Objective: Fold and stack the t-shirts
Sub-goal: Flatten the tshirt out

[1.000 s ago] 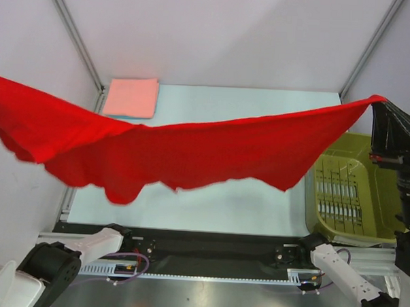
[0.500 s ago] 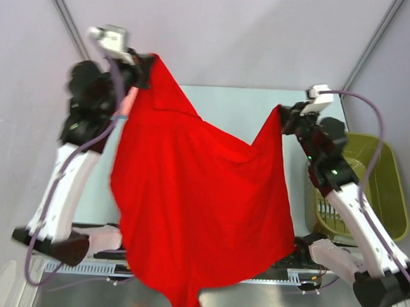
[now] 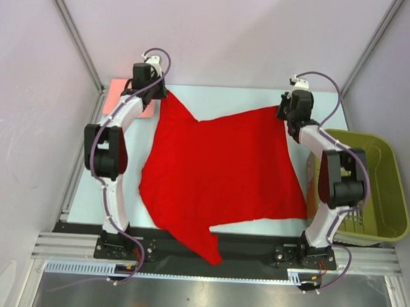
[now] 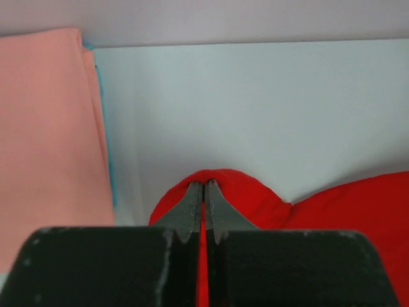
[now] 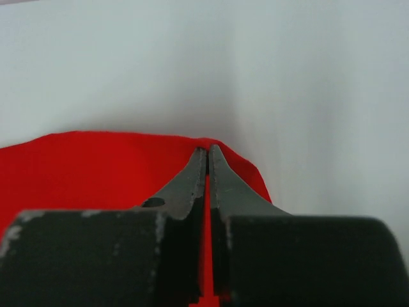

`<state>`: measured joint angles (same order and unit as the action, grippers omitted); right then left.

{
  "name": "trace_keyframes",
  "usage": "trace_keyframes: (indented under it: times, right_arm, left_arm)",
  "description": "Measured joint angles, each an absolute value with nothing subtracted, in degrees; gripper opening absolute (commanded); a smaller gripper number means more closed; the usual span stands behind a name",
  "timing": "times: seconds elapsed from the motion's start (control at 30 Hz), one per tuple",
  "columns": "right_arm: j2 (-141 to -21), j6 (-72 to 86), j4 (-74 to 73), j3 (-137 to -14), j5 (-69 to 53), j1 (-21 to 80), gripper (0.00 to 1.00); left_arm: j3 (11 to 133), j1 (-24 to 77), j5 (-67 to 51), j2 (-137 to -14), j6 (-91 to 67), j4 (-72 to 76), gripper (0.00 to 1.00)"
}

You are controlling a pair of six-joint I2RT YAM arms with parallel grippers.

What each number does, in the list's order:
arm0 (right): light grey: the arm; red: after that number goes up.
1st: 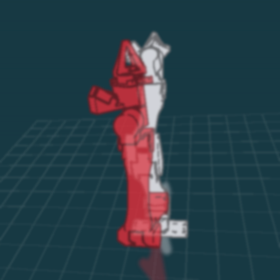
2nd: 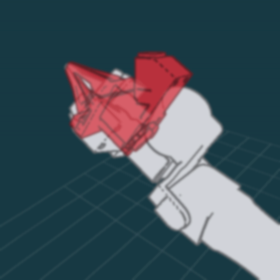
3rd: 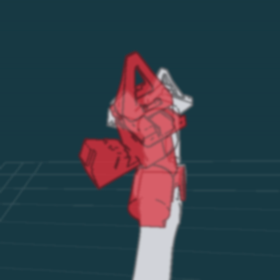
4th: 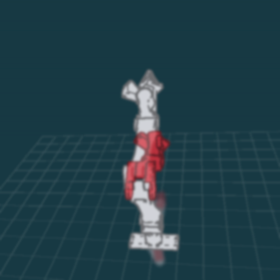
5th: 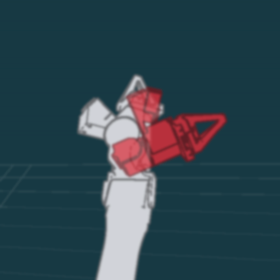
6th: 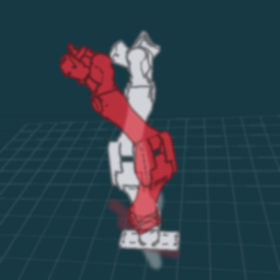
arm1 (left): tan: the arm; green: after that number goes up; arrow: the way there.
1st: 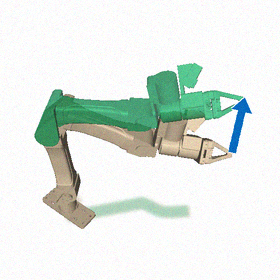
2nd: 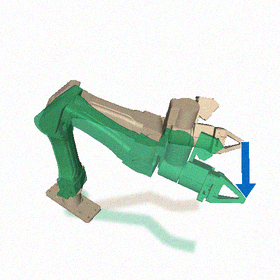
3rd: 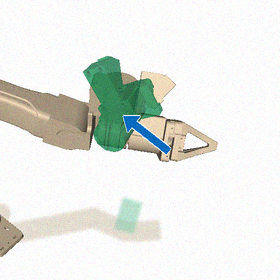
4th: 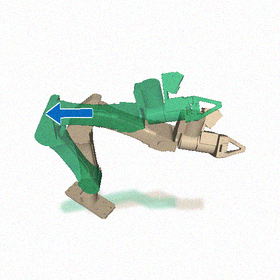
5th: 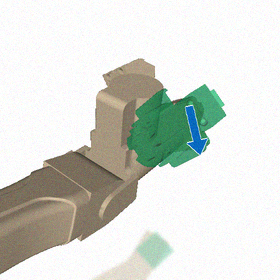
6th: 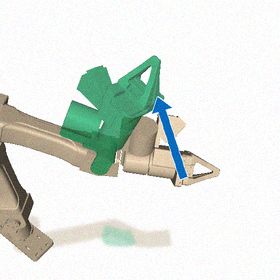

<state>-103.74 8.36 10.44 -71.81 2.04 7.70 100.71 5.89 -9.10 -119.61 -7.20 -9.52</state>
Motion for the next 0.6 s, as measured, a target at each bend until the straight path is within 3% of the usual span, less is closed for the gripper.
trace_keyframes:
  times: [0.3, 0.6]
  right_arm:
    - [-115.57, 8.03, 7.49, -85.82, -0.36, 5.26, 0.0]
    - [-118.5, 7.97, 1.5, -91.68, -1.37, 4.45, 0.0]
  left_arm:
    - [115.42, 6.09, -11.22, -126.61, -9.17, -11.7, 0.0]
    - [116.64, 6.09, -12.88, -126.54, -10.7, -14.41, 0.0]
